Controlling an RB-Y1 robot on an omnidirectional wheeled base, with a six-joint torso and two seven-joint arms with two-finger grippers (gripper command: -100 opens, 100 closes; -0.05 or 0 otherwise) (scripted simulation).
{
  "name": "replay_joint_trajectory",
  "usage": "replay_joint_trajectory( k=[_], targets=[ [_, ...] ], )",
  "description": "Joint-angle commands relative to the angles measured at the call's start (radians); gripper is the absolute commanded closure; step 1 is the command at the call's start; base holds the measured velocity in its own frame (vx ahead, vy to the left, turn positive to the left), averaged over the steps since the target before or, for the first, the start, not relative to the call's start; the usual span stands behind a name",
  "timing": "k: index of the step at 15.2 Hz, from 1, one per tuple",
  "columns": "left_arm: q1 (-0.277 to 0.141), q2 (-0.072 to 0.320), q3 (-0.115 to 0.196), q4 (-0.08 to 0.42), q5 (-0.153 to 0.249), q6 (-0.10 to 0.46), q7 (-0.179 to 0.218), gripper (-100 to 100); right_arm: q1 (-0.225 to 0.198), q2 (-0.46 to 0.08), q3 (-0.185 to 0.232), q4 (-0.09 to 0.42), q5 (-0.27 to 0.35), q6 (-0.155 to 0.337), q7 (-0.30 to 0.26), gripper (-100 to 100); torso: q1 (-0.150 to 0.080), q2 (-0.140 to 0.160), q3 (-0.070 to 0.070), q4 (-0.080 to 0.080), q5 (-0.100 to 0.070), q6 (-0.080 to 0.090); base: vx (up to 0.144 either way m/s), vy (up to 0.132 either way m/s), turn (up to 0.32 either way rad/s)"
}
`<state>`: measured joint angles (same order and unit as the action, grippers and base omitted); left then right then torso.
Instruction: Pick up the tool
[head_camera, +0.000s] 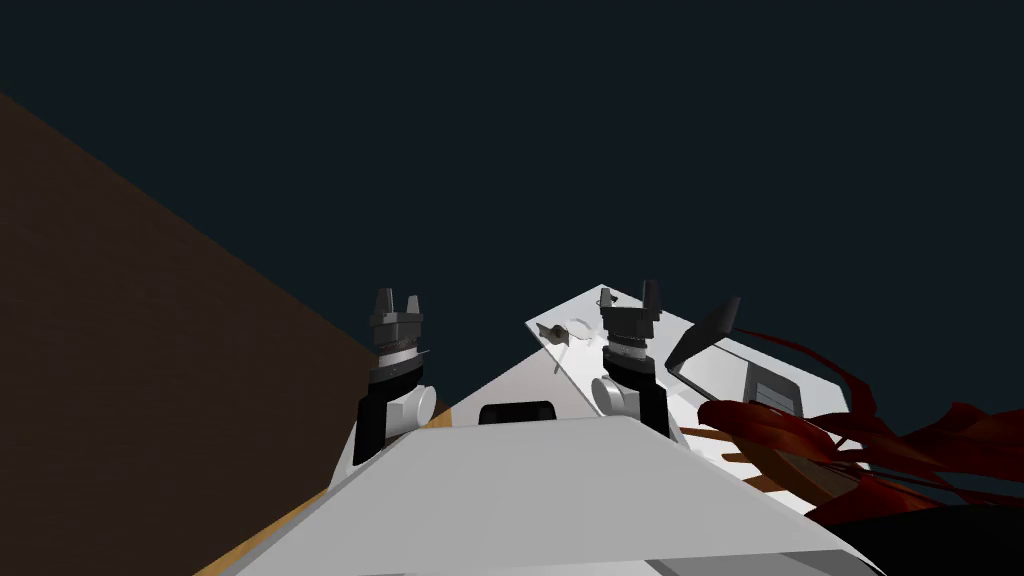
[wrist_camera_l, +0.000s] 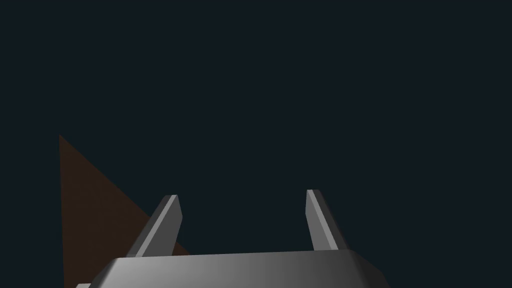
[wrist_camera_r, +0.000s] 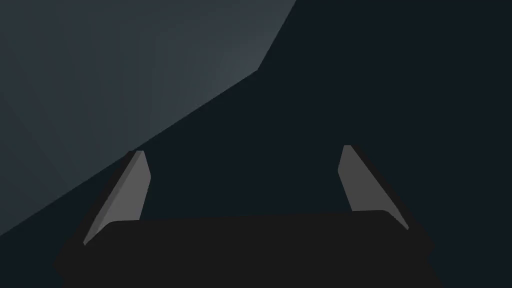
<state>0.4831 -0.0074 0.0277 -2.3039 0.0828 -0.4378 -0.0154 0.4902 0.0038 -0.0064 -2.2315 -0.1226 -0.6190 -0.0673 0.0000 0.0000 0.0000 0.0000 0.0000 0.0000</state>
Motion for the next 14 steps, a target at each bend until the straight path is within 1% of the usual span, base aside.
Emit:
replay_joint_trajectory(
  k=[1,2,3,6,7,9,10,11,12,13,14],
  targets=[
    [0.000,0.000,0.000,0.000,0.000,0.000,0.000,0,-0.009,-0.037,-0.002,0.014,-0.001,0.011,-0.012,-100,0.000,0.000,0.000,0.000,0.000,0.000,0.000,0.000,0.000],
    [0.000,0.000,0.000,0.000,0.000,0.000,0.000,0,-0.018,-0.062,-0.003,0.028,-0.001,0.023,-0.023,-100,0.000,0.000,0.000,0.000,0.000,0.000,0.000,0.000,0.000],
    [0.000,0.000,0.000,0.000,0.000,0.000,0.000,0,-0.018,-0.062,-0.003,0.028,-0.001,0.023,-0.023,-100,0.000,0.000,0.000,0.000,0.000,0.000,0.002,0.001,0.010],
    [0.000,0.000,0.000,0.000,0.000,0.000,0.000,0,-0.063,-0.133,-0.012,0.096,-0.004,0.079,-0.081,-100,-0.001,0.000,0.000,0.000,0.000,0.000,0.003,0.000,0.012],
    [0.000,0.000,0.000,0.000,0.000,0.000,0.000,0,-0.063,-0.133,-0.012,0.096,-0.004,0.079,-0.081,-100,-0.001,-0.001,0.000,0.000,0.000,0.000,0.005,-0.001,0.014],
    [0.000,0.000,0.000,0.000,0.000,0.000,0.000,0,-0.106,-0.174,-0.019,0.155,-0.007,0.130,-0.132,-100,-0.001,-0.001,-0.001,0.000,0.000,0.000,0.006,-0.001,0.018],
    [0.000,0.000,0.000,0.000,0.000,0.000,0.000,0,-0.106,-0.174,-0.019,0.161,-0.007,0.133,-0.136,-100,-0.001,-0.001,-0.001,0.000,0.000,0.000,0.007,-0.001,0.017],
    [0.000,0.000,0.000,0.000,0.000,0.000,0.000,0,-0.131,-0.192,-0.024,0.198,-0.009,0.159,-0.167,-100,-0.001,-0.001,-0.001,0.000,0.000,0.000,0.006,0.000,0.016],
    [0.000,0.000,0.000,0.000,0.000,0.000,0.000,0,-0.131,-0.192,-0.024,0.199,-0.009,0.164,-0.167,-100,-0.001,-0.001,-0.001,0.000,0.000,0.000,0.005,0.000,0.015],
    [0.000,0.000,0.000,0.000,0.000,0.000,0.000,0,-0.158,-0.209,-0.029,0.235,-0.011,0.189,-0.202,-100,-0.001,-0.001,-0.001,0.000,0.000,0.000,0.005,0.000,0.018],
    [0.000,0.000,0.000,0.000,0.000,0.000,0.000,0,-0.158,-0.209,-0.029,0.239,-0.011,0.198,-0.202,-100,0.000,-0.001,-0.001,0.000,0.000,0.000,0.005,0.000,0.020]
  ],
)
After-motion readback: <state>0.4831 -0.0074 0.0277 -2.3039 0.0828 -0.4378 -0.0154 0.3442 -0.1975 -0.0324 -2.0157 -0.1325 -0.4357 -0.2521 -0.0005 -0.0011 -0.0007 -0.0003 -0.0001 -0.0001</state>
